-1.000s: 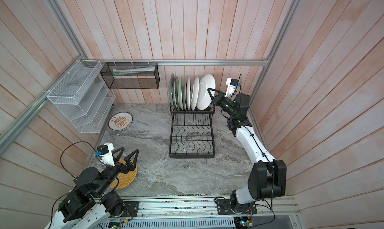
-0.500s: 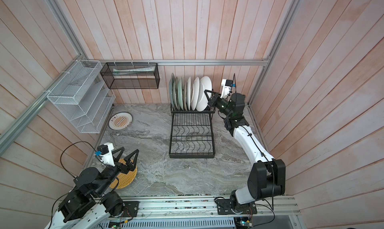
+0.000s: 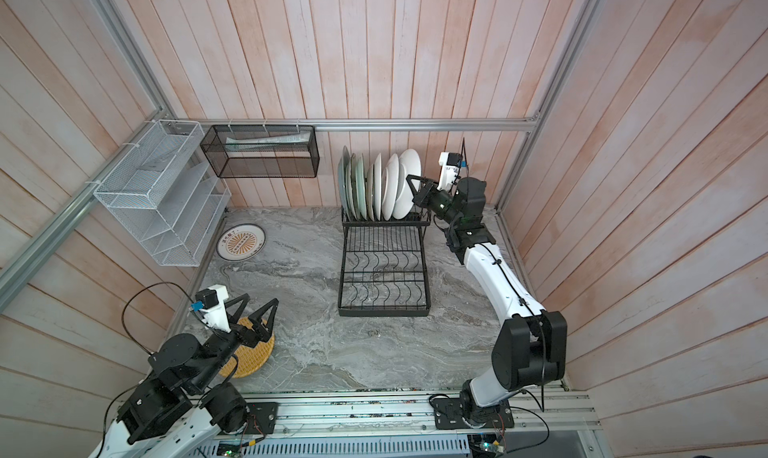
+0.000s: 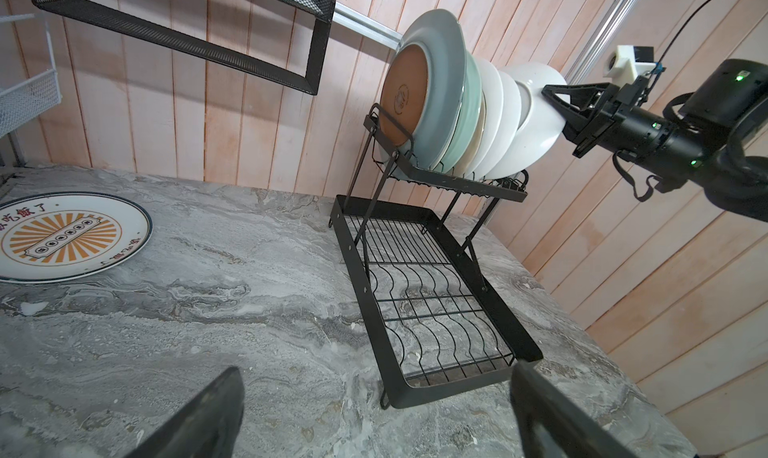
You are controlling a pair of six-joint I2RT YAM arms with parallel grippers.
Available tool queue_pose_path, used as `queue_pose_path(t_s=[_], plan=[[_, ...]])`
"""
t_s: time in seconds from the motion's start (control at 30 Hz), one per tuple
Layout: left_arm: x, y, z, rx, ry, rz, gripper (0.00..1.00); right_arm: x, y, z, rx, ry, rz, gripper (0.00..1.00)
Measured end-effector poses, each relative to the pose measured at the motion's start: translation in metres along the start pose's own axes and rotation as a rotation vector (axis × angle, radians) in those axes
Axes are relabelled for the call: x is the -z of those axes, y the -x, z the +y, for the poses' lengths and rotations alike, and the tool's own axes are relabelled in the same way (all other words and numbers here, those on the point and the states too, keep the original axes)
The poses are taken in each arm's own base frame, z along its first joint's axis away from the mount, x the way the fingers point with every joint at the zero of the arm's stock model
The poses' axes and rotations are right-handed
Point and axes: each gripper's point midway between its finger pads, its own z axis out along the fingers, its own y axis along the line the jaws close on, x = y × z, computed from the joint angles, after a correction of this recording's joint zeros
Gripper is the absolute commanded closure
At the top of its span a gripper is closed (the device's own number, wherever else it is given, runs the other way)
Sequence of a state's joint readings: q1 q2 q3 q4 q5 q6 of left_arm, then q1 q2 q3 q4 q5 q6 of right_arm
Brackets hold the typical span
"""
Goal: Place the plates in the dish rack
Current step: 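Lower the green-rimmed plate into the upper rack beside the white plate with the right gripper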
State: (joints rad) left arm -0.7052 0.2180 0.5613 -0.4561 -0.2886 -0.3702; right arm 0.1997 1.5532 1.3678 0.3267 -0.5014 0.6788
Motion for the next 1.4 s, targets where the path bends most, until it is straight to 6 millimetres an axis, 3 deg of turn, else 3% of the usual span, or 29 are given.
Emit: queue_pose_path(t_s=[0.27, 0.6, 0.87, 1.13, 1.4], plan=[[-0.001, -0.001, 0.0, -0.001, 0.002, 0.004, 0.0, -0.01, 0.014, -0.006, 0.026, -0.023, -0.028, 1.0], [-0.003, -0.003, 0.0, -0.005, 0.007, 0.017, 0.0, -0.019, 0.001, -0.022, 0.008, -0.046, 0.005, 1.0], [-0.004, -0.004, 0.0, -0.006, 0.008, 0.019, 0.0, -0.02, 0.004, -0.021, -0.002, -0.05, 0.002, 1.0], [-0.005, -0.005, 0.0, -0.008, 0.01, 0.024, 0.0, -0.022, 0.034, -0.009, 0.014, -0.064, -0.07, 1.0], [-0.005, -0.005, 0.0, -0.008, 0.01, 0.024, 0.0, -0.029, 0.021, -0.011, -0.008, -0.082, -0.047, 1.0]])
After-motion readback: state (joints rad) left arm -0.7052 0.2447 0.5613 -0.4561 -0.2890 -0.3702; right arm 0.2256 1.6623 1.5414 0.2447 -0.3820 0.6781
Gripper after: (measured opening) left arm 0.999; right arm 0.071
